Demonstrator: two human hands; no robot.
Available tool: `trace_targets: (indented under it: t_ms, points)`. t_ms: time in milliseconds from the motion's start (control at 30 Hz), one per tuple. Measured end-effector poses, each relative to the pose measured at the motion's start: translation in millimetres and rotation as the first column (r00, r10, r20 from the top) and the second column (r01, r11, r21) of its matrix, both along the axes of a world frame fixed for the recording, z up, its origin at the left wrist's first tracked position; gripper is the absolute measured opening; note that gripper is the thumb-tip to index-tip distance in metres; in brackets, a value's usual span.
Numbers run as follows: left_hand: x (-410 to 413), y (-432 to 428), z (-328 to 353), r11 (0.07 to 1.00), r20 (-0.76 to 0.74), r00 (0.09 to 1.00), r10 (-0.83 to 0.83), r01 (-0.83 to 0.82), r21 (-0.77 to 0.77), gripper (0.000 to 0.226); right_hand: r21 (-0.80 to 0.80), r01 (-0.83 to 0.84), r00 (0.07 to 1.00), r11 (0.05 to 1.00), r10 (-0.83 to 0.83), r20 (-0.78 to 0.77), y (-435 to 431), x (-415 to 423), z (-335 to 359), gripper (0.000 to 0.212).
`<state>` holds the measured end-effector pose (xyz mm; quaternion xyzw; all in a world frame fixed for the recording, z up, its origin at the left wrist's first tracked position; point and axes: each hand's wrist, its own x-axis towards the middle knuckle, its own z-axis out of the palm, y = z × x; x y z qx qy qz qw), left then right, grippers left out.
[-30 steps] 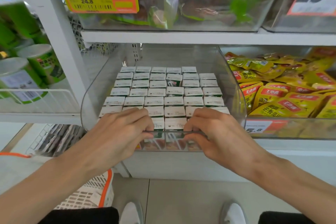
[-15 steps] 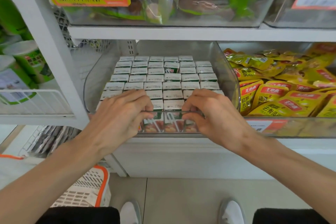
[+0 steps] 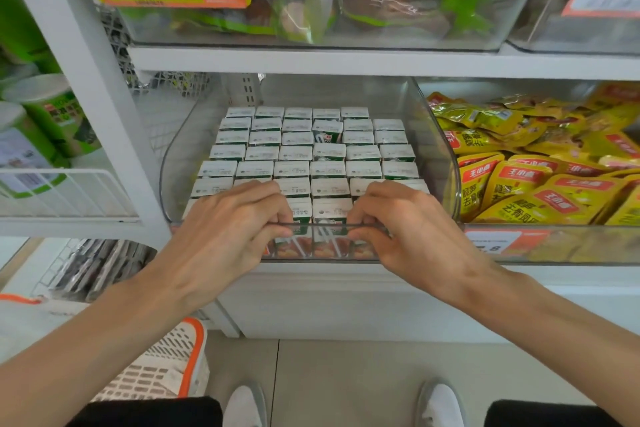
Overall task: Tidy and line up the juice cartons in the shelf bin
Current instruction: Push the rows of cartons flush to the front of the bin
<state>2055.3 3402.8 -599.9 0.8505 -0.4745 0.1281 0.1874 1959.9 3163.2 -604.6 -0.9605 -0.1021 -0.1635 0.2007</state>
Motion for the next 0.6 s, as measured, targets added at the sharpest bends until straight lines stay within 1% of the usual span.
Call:
trace_targets:
  t_ms: [133,333,400,500,533,600]
  points:
    - [-1,2,-1,1.0,-0.021,1.0,-0.012,0.011,-0.009,0.008,-0.022,-0.002,1.0,1.0,0.001,-0.019,1,-3,1,0.004]
    - [3,1,-1,0.999,-0.092,0.996,0.022,-0.025,-0.022,0.012,0.013,0.066,0.996,0.998,-0.065,-0.062,1,1,4,0.008]
    - [3,1,0,0.999,-0.096,0.995,0.039,-0.042,-0.021,0.013,0.017,0.087,0.994,0.996,-0.085,-0.065,2,0,3,0.014]
    - [2,1,0,0.998,-0.099,0.994,0.054,-0.053,0.015,0.011,0.022,0.119,0.989,0.993,-0.117,-0.087,7,-1,5,0.029]
    - [1,2,2,0.998,-0.098,0.994,0.057,-0.055,0.019,0.009,0.026,0.115,0.989,0.993,-0.113,-0.096,7,-4,9,0.03]
    - [-1,5,7,0.998,-0.104,0.993,0.063,-0.063,0.006,0.016,0.102,0.092,0.995,0.99,-0.087,-0.058,10,-10,21,0.023]
